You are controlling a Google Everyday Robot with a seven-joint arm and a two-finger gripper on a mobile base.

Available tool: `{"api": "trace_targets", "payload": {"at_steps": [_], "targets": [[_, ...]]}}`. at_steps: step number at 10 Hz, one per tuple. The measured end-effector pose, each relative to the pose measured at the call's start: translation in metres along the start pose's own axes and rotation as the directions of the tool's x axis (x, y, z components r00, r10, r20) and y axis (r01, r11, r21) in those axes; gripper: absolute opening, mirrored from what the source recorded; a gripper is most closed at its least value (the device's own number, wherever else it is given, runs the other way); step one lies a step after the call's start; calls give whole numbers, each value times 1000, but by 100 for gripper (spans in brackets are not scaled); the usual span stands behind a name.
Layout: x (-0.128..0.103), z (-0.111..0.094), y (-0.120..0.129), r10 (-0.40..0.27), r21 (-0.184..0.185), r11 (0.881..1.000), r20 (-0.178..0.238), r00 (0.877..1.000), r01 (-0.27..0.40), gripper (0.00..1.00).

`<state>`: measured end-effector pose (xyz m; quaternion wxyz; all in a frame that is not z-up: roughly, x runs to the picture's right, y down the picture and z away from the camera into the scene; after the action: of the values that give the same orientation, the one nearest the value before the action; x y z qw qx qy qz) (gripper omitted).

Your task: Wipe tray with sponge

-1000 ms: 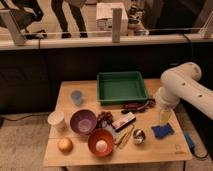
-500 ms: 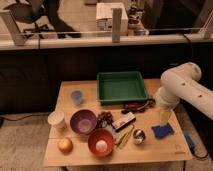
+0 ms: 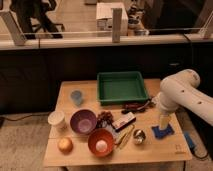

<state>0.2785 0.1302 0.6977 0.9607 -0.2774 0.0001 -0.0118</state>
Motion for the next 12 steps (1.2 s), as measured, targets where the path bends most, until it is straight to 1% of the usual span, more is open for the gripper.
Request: {"api": "trace_targets", "payload": {"at_steps": [3, 6, 7, 9, 12], "targets": [[10, 21, 10, -5, -9, 1000, 18, 1000, 5, 80], [17, 32, 15, -14, -16, 1000, 26, 1000, 14, 80], [18, 45, 17, -21, -23, 999, 31, 999, 22, 80], [19, 60, 20, -35, -29, 999, 37, 999, 36, 80], [26, 67, 21, -49, -37, 998, 46, 998, 51, 80]]}}
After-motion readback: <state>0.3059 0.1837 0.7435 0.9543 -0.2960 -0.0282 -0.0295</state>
